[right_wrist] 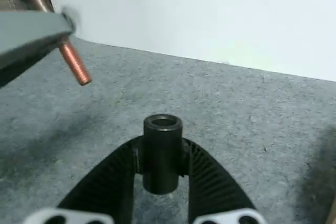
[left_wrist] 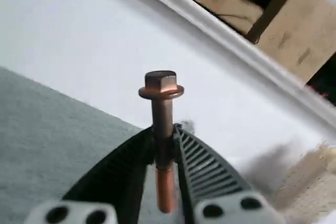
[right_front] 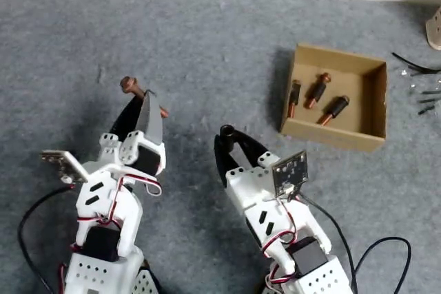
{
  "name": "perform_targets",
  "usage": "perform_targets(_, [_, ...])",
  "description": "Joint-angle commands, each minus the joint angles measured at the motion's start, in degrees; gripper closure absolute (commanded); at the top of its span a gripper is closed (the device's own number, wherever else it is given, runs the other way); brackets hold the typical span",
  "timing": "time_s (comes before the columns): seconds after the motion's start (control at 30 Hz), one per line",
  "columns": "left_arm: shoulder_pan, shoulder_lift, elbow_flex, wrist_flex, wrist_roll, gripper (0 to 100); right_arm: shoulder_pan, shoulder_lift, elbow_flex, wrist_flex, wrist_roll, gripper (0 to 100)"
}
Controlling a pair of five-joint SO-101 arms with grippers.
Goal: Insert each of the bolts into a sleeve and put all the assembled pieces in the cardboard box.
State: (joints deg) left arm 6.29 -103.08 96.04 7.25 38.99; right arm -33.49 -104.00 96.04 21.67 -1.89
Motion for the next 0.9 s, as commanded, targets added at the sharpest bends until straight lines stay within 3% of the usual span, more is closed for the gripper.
perform_targets(0.0, [0.7,-1.5,0.8,-2.3,2.9,99,-1.5,-0.7,8.0,2.2,6.4,99.3])
perform_targets(0.1, [0.7,-1.5,-0.4,-2.0,3.2,99,-4.6,-0.7,8.0,4.6,10.7,99.3])
perform_targets(0.3, [5.7,-1.5,-3.1,0.5,3.0,99,-5.1,-0.7,8.0,4.8,11.6,99.3])
perform_targets(0.5, [12.8,-1.5,-11.8,19.2,2.8,99,-5.1,-0.7,8.0,4.8,11.6,99.3])
perform_targets(0.6, [14.1,-1.5,-15.7,24.8,2.8,99,-5.1,-0.7,8.0,4.8,11.6,99.3])
perform_targets(0.87, [14.1,-1.5,-15.3,25.0,2.9,99,-5.4,-0.7,8.0,6.2,11.6,99.3])
